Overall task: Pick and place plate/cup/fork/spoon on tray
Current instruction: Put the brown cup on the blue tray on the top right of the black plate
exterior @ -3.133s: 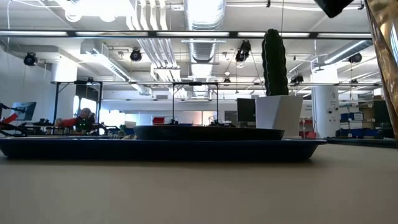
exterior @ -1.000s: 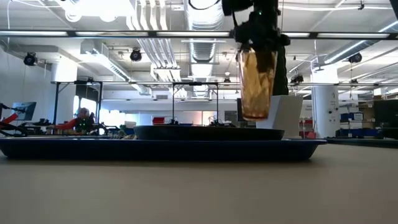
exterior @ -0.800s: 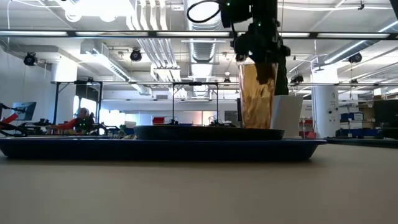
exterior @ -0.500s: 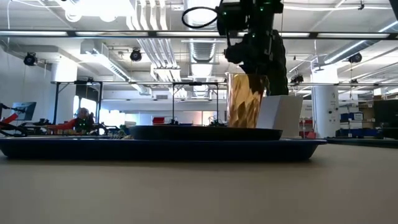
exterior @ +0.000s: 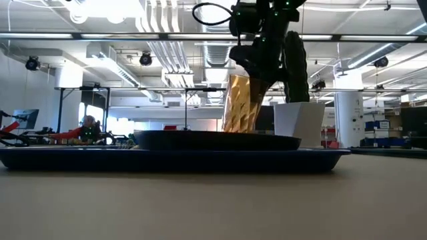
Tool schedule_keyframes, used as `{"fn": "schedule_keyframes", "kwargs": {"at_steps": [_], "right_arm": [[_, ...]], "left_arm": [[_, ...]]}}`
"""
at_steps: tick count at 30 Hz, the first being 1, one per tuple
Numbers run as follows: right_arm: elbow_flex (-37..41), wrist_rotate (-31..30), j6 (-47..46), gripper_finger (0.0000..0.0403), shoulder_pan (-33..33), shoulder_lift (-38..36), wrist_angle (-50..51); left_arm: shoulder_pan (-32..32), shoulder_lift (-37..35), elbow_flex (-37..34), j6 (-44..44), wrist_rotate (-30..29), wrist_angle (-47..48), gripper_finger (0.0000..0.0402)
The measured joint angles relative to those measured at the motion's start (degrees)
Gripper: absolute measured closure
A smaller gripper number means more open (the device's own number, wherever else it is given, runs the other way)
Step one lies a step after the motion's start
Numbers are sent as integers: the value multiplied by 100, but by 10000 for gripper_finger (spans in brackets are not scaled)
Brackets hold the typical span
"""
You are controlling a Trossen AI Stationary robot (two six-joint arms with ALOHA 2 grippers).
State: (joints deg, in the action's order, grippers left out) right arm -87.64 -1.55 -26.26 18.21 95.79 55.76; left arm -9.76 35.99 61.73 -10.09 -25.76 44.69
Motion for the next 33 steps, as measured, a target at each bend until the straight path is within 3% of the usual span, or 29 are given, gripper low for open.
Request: {"fn": "schedule_keyframes", "kwargs": {"at_steps": [11,26,33], "right_arm": [[0,60,-20,394,37,0,1063],[0,19,73,394,419,0,1086],[0,332,74,394,431,0,1102]], "left_arm": [[0,0,-81,-4,0,64,402],[0,-15,-214,-13,0,44,402],[-1,-42,-214,-17,0,41,402]]}}
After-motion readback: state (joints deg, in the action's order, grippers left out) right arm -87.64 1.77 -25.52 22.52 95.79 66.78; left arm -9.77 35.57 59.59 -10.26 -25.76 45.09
